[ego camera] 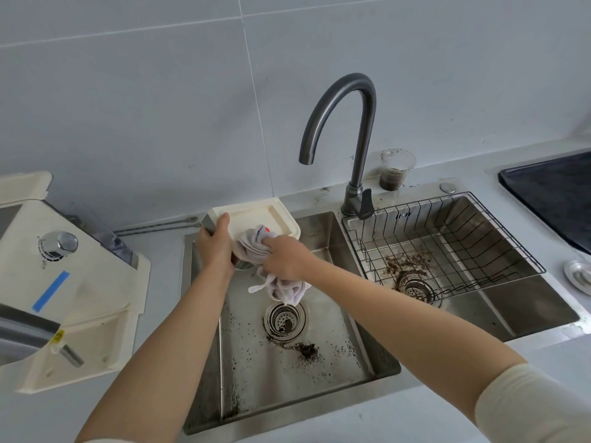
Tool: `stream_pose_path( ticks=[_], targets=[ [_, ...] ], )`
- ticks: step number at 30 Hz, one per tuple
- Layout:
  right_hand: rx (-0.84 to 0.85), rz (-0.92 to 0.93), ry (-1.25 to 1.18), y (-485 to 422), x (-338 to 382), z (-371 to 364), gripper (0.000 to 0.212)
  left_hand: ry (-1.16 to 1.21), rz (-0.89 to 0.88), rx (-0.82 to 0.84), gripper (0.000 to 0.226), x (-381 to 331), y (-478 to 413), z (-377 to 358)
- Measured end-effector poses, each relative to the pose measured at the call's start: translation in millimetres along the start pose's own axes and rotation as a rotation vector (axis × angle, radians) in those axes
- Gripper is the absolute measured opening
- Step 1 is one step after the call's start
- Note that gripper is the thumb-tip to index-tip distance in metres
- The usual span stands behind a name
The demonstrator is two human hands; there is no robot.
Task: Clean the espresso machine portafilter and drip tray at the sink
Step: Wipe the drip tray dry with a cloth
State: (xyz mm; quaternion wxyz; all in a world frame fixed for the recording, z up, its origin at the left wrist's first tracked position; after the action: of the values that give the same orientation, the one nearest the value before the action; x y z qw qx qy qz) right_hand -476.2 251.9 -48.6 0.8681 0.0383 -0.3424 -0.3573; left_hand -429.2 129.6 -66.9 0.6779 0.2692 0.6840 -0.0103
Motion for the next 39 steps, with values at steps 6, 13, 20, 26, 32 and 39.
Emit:
stream_pose_path(
  ticks=[6, 13, 20, 26, 32, 39],
  targets=[
    [-0.039, 0.044, -0.503, 12, 4, 7, 0.043, 0.086, 0.167, -0.103, 0.036, 10, -2, 13],
    [-0.278, 0.102, -0.455, 29, -9, 18, 0.057, 0.215, 0.326, -0.035, 0.022, 17, 0, 6],
    [-0.383, 0.197, 0.005, 29, 0, -5, 0.059, 0.142, 0.351, 0.114, 0.030, 32, 17, -11],
    [-0.495, 0.038, 0.038, 23, -31, 14, 0.050, 0.385, 0.513, 0.149, 0.019, 43, 10, -19],
    [-0.549, -0.071, -0.036, 13, -57, 27, 0.051, 0.427, 0.510, 0.098, 0.013, 44, 12, -19],
    [-0.599, -0.172, -0.341, -7, -95, 38, 0.059, 0.351, 0.469, 0.132, 0.005, 43, 8, -8]
  ],
)
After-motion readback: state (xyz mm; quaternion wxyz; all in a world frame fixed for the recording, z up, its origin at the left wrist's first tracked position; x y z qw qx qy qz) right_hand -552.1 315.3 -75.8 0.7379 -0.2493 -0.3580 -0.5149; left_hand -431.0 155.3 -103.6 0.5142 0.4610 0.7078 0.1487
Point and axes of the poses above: each hand's wrist, its own y-axis away from the middle knuckle, its own z-axis out of the back of the hand, x = y × z, the point moved 8 cm from there along -y, towards the middle knuckle, and after that the axes turned 3 degrees about -x, right-handed, at the moved point
